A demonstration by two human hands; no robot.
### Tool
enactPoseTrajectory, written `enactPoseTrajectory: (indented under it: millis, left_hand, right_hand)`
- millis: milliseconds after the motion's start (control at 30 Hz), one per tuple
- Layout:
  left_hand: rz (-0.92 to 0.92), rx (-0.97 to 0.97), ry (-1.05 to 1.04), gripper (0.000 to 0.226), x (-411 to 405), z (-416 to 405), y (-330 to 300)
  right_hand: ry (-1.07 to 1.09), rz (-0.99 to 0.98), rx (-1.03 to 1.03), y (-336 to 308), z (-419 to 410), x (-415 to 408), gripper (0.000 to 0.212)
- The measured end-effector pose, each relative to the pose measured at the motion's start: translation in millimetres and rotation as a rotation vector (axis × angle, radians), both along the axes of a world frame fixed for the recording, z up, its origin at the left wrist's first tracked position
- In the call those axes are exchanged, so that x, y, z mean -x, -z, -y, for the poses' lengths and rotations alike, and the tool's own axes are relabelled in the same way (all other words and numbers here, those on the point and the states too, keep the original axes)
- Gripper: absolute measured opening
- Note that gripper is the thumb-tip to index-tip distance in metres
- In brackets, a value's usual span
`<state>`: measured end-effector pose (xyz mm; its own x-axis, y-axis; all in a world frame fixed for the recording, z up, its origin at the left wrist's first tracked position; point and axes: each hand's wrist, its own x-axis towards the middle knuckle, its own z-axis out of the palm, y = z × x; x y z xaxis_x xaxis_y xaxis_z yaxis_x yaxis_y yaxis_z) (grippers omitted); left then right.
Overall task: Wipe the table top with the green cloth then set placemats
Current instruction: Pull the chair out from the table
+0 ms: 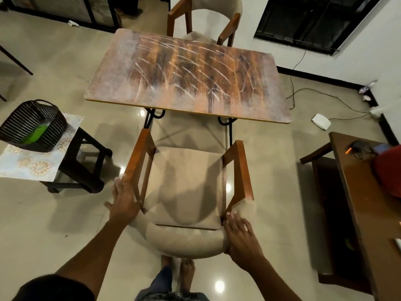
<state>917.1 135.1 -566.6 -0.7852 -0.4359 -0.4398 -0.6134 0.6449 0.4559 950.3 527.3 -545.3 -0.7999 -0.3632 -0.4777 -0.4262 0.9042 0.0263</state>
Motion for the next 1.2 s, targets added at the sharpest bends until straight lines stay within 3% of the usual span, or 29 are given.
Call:
enactPoseTrajectory:
  millis: [133,267,400,500,600,900,1033,1100,1200]
  left_hand:
    - [0.033,0.158,0.549,0.110,-36,-40,2]
    - [0.187,0.277,0.917,0.110,-61,-57,-9]
    - [0.120,0.137,0.829,0.124,-75,-54,-13]
    - [0.031,0.162,0.854,0.121,-93,-60,-3]
    - [-0.067,0.137,0.796,0.131,-100,-60,13]
    - [-0.078,0.132,0.772,0.129,-64,-66,20]
    - [-0.018,0.132,0.738,0.147,-28,-71,11]
    - [-0.010,0.143,0.740,0.158,-16,-69,5]
    - [-0.019,0.172,0.722,0.156,-16,-64,0]
  right_hand:
    - [0.269,-0.063,0.131,15,-1,-30,0.115]
    - [0.494,0.026,0.247,13,4,-33,0.105]
    - [0.557,0.026,0.377,24,3,-32,0.111]
    - [0.541,0.034,0.383,29,0,-30,0.105]
    - [0.539,0.068,0.360,25,1,-23,0.098]
    - [0.505,0.053,0.318,13,3,16,0.102]
    - [0.444,0.088,0.235,-6,5,57,0.092]
    - [0.384,0.087,0.184,-17,8,72,0.100]
    - [0.282,0.047,0.179,-26,25,76,0.104]
